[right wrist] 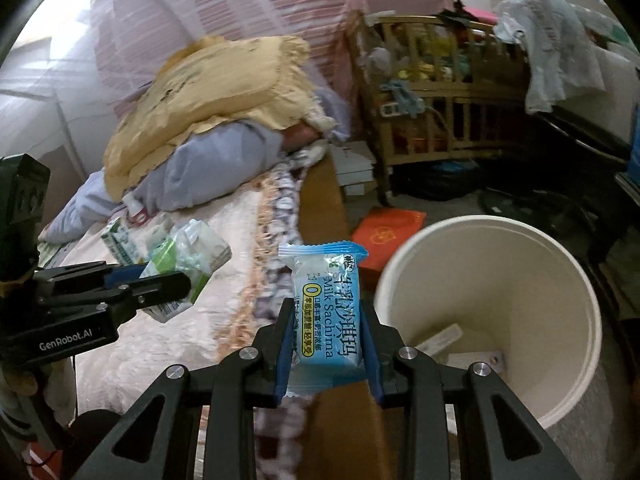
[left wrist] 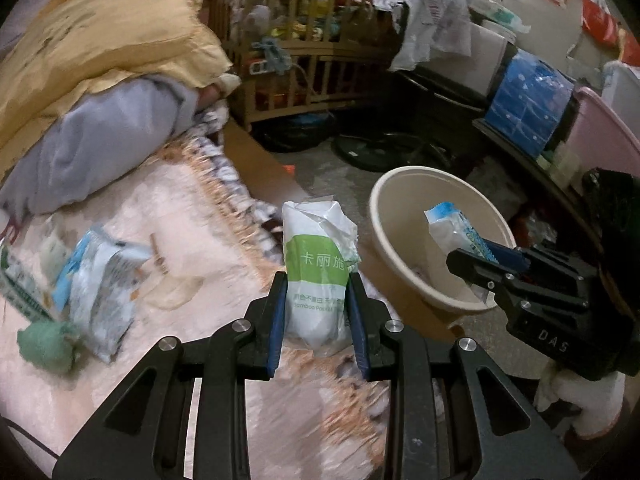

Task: Collect trash
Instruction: 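Carry the tissue pack and Sachima packet over the white bucket, then open both tools to drop the tissue pack and Sachima packet into the bucket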

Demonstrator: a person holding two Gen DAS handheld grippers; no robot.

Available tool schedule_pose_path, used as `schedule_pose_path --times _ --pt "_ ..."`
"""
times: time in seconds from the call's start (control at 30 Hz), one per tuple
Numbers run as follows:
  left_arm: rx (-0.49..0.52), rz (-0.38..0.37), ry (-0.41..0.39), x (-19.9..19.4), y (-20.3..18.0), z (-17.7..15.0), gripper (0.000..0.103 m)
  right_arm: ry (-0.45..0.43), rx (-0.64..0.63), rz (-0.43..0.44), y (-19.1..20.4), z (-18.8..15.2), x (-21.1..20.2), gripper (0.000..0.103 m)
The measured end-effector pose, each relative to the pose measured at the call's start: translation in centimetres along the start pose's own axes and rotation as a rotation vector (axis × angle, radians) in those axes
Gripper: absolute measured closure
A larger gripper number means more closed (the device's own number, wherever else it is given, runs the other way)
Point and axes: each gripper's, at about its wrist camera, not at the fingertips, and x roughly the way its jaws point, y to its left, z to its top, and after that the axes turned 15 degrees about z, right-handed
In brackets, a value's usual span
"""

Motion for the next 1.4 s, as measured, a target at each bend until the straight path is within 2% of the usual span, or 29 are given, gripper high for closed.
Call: schedule_pose_path --times 0.37,0.6,1.4 --pt "0.064 -0.048 -0.007 1.7 -4.9 2.2 0.077 -0.031 0.064 -0.074 -4.6 -0.5 -2.8 0.074" --pt "0.072 -0.073 0.005 3.0 -7.4 3.0 0.077 -0.035 0.09 -0.101 -6.8 -0.9 -3.7 0.074" --pt "0.063 -0.152 0.086 7.9 -11.7 4.8 0.077 -0.036 0.194 -0.146 -12.3 -1.9 -3.1 0.074"
